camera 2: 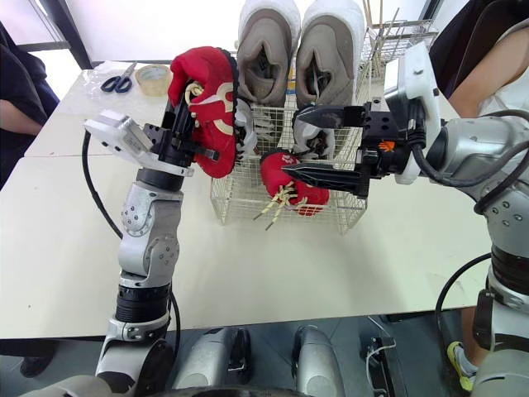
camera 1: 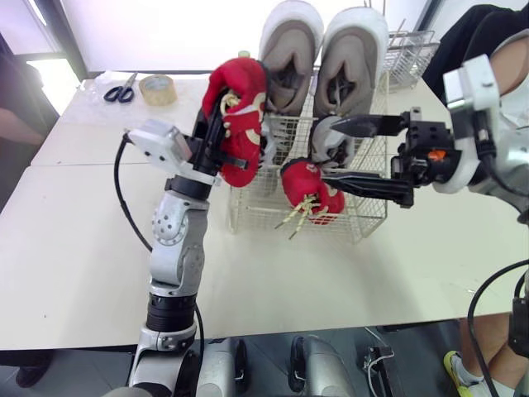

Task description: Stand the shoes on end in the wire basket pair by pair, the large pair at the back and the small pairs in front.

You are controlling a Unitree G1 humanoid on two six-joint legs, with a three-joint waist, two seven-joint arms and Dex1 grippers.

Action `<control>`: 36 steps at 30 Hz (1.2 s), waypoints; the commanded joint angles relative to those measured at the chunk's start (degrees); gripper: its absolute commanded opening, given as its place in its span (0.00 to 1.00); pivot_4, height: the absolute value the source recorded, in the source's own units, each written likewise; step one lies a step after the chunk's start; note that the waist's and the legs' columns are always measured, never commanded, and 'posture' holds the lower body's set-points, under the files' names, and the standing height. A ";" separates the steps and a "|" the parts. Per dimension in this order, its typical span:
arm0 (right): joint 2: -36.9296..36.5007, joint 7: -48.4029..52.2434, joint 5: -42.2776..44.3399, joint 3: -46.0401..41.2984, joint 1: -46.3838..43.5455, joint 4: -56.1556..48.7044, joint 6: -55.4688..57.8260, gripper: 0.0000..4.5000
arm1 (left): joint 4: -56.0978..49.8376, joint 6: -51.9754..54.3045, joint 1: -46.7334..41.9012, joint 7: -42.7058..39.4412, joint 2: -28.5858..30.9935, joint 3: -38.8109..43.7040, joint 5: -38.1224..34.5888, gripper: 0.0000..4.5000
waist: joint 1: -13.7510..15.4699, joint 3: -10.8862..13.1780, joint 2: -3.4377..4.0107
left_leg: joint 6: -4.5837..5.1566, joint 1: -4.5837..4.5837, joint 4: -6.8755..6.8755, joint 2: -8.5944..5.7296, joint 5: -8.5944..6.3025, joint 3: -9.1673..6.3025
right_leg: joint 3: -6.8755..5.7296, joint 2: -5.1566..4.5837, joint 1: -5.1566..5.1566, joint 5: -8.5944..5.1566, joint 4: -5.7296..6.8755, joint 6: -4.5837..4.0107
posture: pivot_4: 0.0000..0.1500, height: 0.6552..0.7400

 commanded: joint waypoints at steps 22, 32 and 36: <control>-0.15 -1.56 1.19 -1.85 -0.48 -0.79 -0.39 1.00 | 2.15 -10.91 4.17 -1.23 -4.38 -8.39 6.56 0.01 | 0.02 -0.04 0.07 | 0.10 0.00 0.00 -0.01 -0.06 -0.01 | -0.06 -0.17 0.02 0.03 -0.10 -0.05 | 1.00 1.00; 0.14 -1.82 1.33 -1.44 -0.68 -0.80 -0.16 1.00 | 5.18 -11.91 6.56 3.83 -8.73 -8.80 9.80 0.01 | 0.02 -0.05 0.09 | 0.13 0.00 0.00 -0.01 -0.08 -0.01 | -0.09 -0.21 0.03 0.03 -0.12 -0.04 | 1.00 1.00; 0.04 -2.19 1.65 -1.55 -0.47 -1.14 0.18 1.00 | 4.47 -12.89 5.98 3.66 -9.04 -10.36 10.60 0.01 | 0.04 -0.06 0.09 | 0.14 0.00 0.00 -0.01 -0.08 -0.03 | -0.13 -0.23 0.04 0.04 -0.13 -0.05 | 1.00 1.00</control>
